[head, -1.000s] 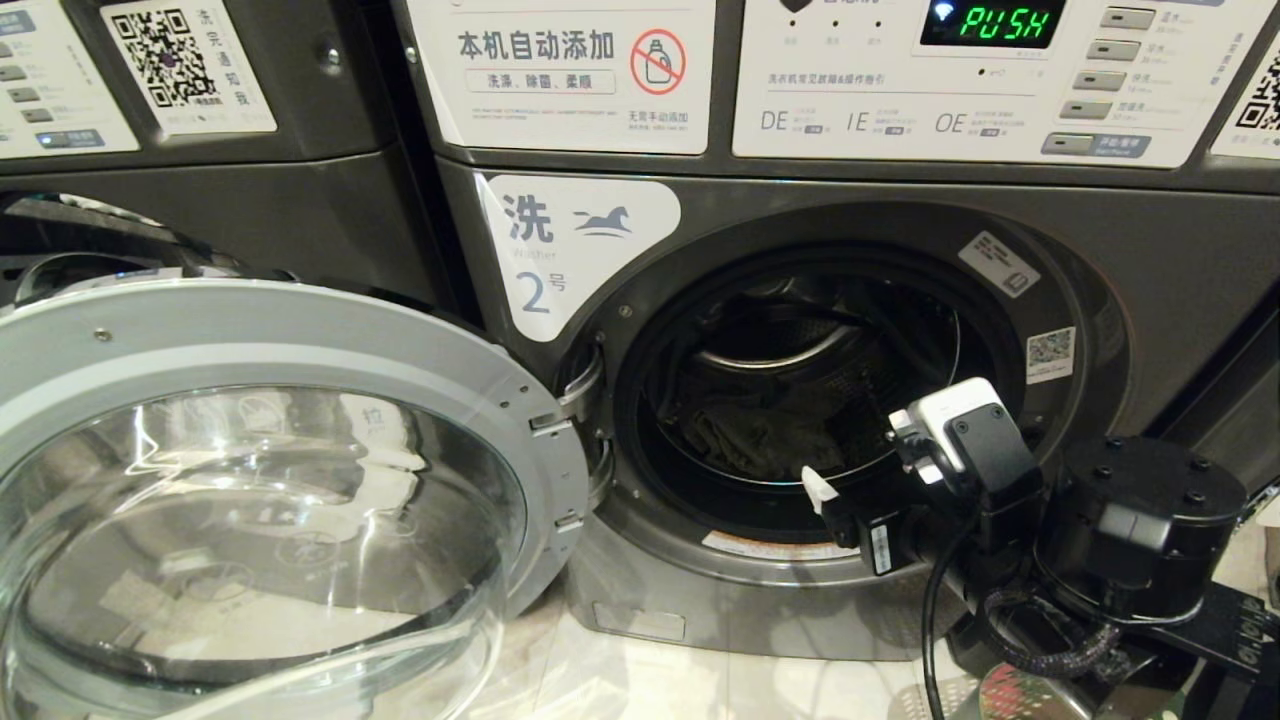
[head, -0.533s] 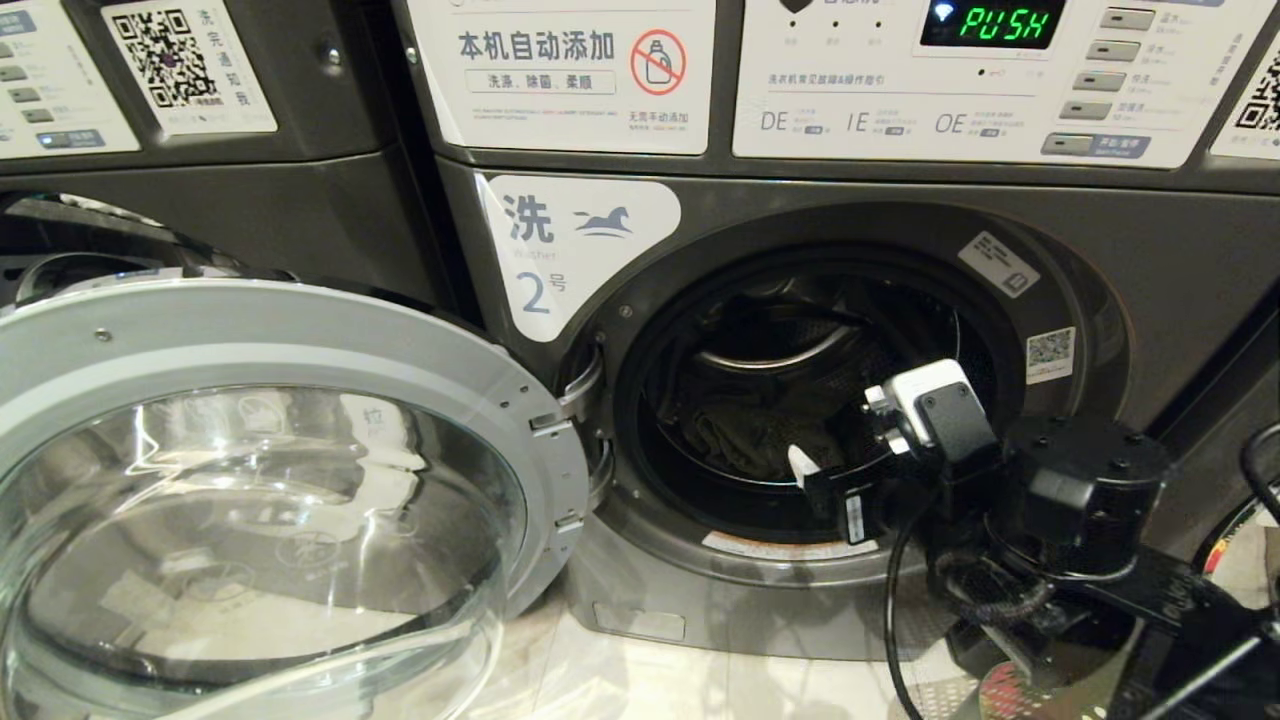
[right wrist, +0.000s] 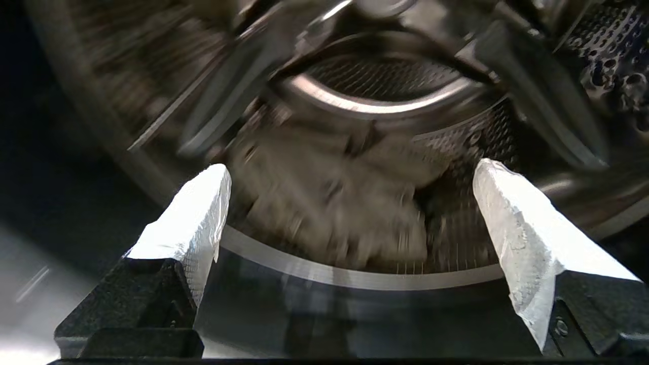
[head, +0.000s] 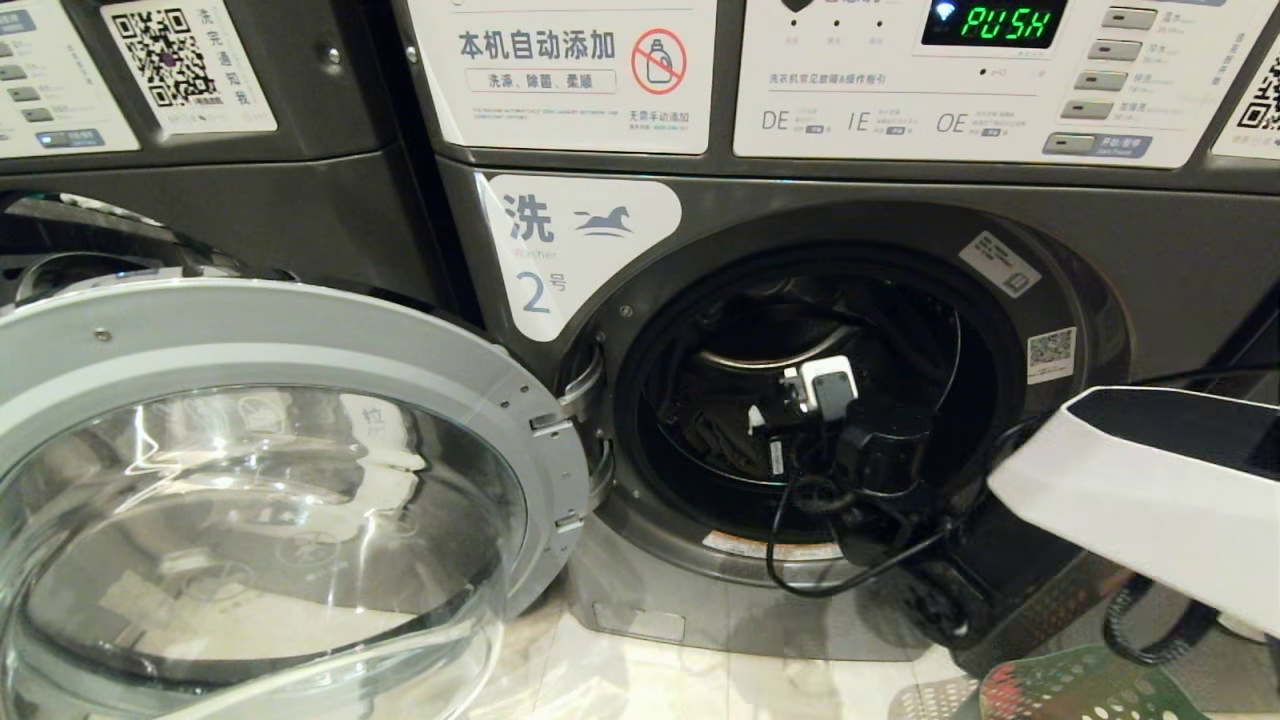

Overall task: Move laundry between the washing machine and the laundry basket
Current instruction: Pick a cloth and place it into the basket

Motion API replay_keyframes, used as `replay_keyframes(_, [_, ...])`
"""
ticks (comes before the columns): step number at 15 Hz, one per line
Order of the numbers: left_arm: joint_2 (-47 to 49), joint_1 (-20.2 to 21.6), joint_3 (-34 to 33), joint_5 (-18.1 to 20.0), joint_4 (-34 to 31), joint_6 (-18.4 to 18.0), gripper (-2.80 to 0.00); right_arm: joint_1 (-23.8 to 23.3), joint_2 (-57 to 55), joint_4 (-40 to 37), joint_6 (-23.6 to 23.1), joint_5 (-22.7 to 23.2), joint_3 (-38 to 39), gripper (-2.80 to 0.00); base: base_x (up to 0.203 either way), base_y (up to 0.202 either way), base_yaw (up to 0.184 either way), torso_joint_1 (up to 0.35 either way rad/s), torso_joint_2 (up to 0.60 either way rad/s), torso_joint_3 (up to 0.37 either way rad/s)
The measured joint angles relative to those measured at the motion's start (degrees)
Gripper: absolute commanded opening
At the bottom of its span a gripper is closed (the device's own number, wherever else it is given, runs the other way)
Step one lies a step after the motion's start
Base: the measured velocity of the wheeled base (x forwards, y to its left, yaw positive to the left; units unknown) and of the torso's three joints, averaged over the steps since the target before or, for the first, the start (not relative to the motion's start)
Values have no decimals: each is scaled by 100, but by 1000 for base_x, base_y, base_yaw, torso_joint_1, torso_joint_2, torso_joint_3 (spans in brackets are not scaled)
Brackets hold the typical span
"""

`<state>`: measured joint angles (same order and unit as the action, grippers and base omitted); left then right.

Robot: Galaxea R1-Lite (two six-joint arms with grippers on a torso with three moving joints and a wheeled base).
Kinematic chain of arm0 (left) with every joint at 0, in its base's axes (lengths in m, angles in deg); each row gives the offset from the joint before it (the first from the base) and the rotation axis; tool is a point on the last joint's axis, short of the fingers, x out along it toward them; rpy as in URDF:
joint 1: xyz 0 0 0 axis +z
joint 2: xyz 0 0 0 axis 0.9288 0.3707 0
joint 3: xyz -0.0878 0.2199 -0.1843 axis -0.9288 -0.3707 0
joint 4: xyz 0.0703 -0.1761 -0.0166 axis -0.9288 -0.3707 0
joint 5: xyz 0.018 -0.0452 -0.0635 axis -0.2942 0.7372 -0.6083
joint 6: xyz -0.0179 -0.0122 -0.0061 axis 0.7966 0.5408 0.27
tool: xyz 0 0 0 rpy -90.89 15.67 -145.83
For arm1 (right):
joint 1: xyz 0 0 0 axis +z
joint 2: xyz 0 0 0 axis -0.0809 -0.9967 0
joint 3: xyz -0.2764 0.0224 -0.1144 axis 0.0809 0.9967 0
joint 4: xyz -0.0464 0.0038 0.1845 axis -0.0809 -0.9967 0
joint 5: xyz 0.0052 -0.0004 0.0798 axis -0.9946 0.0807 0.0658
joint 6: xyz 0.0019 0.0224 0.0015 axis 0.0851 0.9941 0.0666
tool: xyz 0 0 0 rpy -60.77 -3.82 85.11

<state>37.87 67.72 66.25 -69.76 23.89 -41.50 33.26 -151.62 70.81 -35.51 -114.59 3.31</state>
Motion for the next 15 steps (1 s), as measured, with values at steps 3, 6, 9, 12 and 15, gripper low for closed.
replay_keyframes(3, [0, 0, 0, -2, -3, -2, -280, -455, -889, -60, -72, 229, -1427, 0, 0, 0, 0, 0, 0, 0])
replay_keyframes(6, [0, 0, 0, -2, -4, -5, -280, -787, -1593, -594, -123, 606, -2802, 0, 0, 0, 0, 0, 0, 0])
replay_keyframes(9, [0, 0, 0, 0, -4, -13, -280, -1028, -2298, -1431, -107, 916, -4583, 0, 0, 0, 0, 0, 0, 0])
replay_keyframes(12, [0, 1, 0, 0, -4, -9, -280, -1215, -2844, -2692, 235, 1519, -5689, 0, 0, 0, 0, 0, 0, 0])
replay_keyframes(15, [0, 1, 0, -2, -4, 0, -280, -1325, -3126, -3498, 719, 2057, -5834, 0, 0, 0, 0, 0, 0, 0])
